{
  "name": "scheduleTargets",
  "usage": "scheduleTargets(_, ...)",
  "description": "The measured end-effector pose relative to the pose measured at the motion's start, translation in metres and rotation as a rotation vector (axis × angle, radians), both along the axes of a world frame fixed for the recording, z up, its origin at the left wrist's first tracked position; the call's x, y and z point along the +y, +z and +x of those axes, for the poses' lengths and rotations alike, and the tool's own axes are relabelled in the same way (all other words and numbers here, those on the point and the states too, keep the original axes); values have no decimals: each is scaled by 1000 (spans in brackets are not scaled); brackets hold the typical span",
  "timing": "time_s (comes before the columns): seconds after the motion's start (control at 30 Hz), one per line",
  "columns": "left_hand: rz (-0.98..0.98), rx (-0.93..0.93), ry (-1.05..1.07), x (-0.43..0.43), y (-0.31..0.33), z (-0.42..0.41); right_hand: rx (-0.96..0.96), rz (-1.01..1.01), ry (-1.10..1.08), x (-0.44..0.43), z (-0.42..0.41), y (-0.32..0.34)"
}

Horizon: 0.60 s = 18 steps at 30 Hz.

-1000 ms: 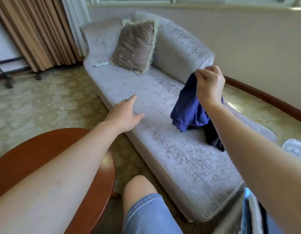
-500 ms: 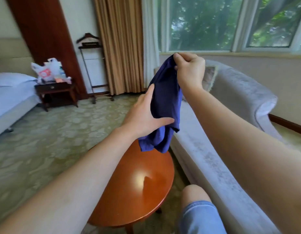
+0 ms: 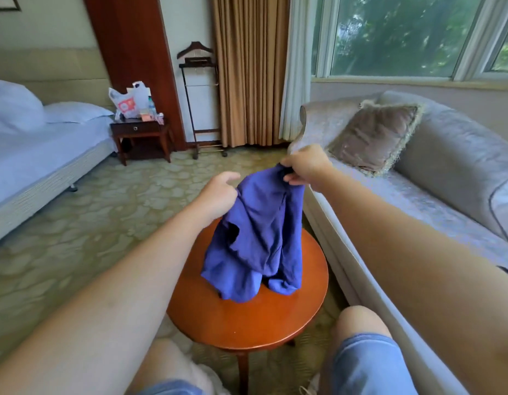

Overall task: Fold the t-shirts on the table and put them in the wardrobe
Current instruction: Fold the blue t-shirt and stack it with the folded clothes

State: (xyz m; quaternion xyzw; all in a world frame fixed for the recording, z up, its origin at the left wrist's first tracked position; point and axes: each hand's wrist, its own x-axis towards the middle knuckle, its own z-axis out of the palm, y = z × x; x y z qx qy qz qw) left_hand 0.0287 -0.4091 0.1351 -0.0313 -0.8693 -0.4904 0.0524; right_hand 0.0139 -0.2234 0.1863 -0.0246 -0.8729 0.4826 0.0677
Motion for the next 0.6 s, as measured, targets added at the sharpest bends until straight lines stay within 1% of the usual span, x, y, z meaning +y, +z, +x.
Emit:
scheduleTargets(0.03,0,-71,8,-7,-8,-5,-29,81,5,1,-5,-14)
scheduleTargets(0.1,-33,-118,103,-20,-26,-14,-87,95,-8,3,-9,-46)
scheduleTargets(0.13,-112,-98,197,-28,-37,-20,-99,158,13,4,-11,-64)
scheduleTargets(0.17,-236,-62,298,-33,-48,-24,-117,231,57,2,-9,-81)
scheduleTargets(0.2,-337,-22,353,-37,-59,-27,-133,293,115,-1,-6,-99)
scheduleTargets(0.23,-378,-28,337,-37,-70,-30,-165,360,183,-3,-3,-115)
scheduleTargets(0.27,-387,-63,265,-36,-81,-32,-207,399,252,-8,3,-131)
scheduleTargets(0.33,-436,-195,55,-35,-104,-36,-262,479,358,-15,8,-160)
scheduleTargets(0.4,-532,-310,-116,-37,-125,-38,-295,547,451,-26,16,-183)
scheduleTargets(0.5,-564,-442,-181,-50,-150,-39,-237,596,590,-47,28,-209)
scheduleTargets(0.6,-589,-525,-200,-71,-177,-38,-173,628,710,-68,36,-235)
